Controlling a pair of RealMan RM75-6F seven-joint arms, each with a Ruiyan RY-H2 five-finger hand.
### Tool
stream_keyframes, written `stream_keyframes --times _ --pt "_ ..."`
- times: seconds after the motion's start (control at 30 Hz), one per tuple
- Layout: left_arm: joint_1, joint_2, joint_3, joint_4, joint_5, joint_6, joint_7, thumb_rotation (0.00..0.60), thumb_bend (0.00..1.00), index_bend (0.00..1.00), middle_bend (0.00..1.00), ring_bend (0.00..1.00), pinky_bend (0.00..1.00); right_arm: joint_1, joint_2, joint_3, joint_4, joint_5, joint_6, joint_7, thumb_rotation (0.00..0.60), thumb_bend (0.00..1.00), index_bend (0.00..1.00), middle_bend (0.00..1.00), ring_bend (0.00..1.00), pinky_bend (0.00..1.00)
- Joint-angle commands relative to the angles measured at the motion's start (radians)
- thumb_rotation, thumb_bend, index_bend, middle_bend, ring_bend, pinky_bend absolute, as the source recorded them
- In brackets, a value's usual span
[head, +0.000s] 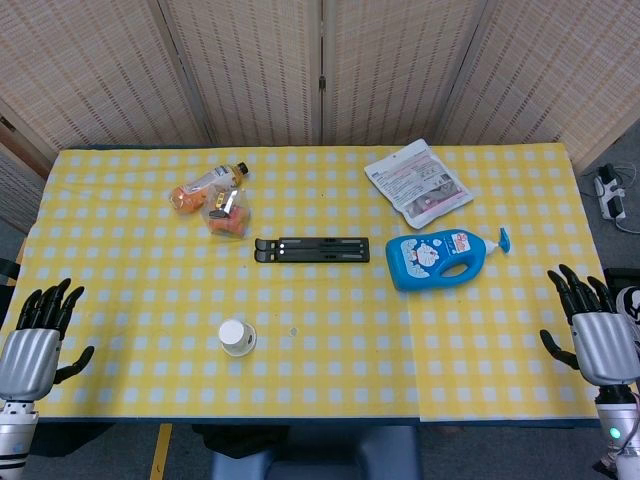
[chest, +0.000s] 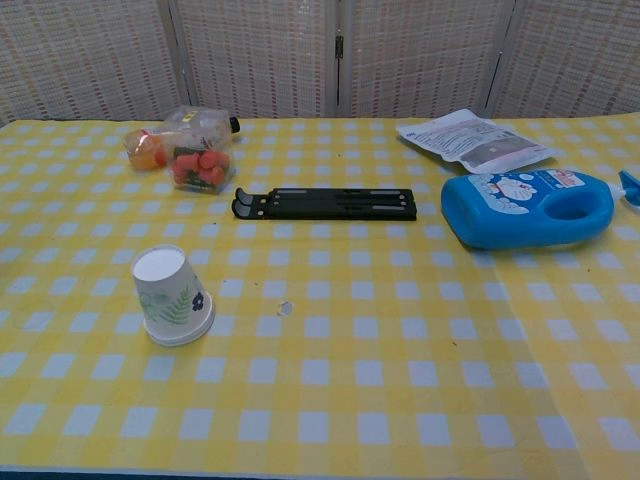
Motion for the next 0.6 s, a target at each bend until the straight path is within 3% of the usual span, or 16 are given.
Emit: stream_keyframes --times 0.03,0.4,0.6 --pt "-0.004 0.000 0.002 -0.001 -0.004 -0.010 0.000 0.600 0.33 0.03 0.02 0.03 0.00 0.000 0.000 0.000 0.000 0.000 0.000 0.000 0.600 0.35 0.00 0.07 0.17 0.09" --pt "-0.039 -0.004 0.002 0.012 0.040 -0.035 -0.038 0.600 0.35 0.10 0.03 0.04 0.00 -0.007 0.010 -0.001 -0.010 -0.010 0.020 0.000 0.600 0.35 0.00 0.07 0.17 0.09" --pt "-0.119 0.001 0.015 0.007 0.128 -0.115 -0.118 0.600 0.36 0.18 0.06 0.06 0.00 -0.009 0.017 0.001 -0.018 -0.018 0.033 -0.019 0.600 0.35 0.00 0.07 0.17 0.09"
